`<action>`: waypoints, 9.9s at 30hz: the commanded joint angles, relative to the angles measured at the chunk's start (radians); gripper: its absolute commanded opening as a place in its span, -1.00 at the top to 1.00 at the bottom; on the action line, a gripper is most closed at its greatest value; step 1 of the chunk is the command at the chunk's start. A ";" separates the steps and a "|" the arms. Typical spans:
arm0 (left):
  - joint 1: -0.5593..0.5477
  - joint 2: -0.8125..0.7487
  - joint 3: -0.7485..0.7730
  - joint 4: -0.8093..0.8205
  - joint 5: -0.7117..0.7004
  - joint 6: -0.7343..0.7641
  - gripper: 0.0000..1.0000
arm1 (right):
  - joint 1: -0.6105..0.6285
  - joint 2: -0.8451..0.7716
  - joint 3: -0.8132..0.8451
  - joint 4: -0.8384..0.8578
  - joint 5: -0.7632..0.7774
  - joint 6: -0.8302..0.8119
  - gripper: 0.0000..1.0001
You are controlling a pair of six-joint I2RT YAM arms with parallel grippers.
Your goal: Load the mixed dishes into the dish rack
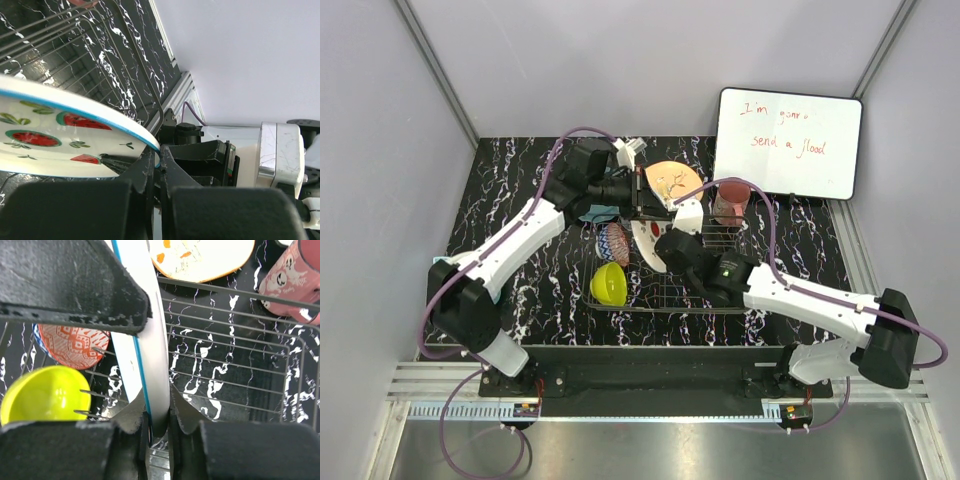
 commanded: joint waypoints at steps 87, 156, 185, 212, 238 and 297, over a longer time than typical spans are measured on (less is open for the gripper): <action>0.719 0.178 0.097 -0.125 0.039 0.454 -0.98 | -0.076 -0.255 -0.109 0.384 -0.220 -0.933 -0.99; 0.722 0.259 0.151 -0.321 -0.032 0.559 1.00 | -0.080 -0.356 -0.115 0.353 -0.202 -0.699 -0.99; 0.356 -0.415 0.074 -0.460 -0.873 1.071 1.00 | -0.082 -0.456 -0.179 0.358 -0.232 -0.684 -0.98; -0.589 -0.402 0.420 -0.990 -1.527 1.310 1.00 | -0.082 -0.655 -0.190 0.217 -0.082 -0.649 -0.92; -0.951 -0.219 0.404 -0.992 -1.459 1.258 1.00 | -0.082 -0.695 -0.224 0.190 -0.041 -0.644 -0.92; -0.956 -0.236 0.015 -0.234 -1.658 1.637 1.00 | -0.082 -0.863 -0.324 0.108 -0.090 -0.567 -0.89</action>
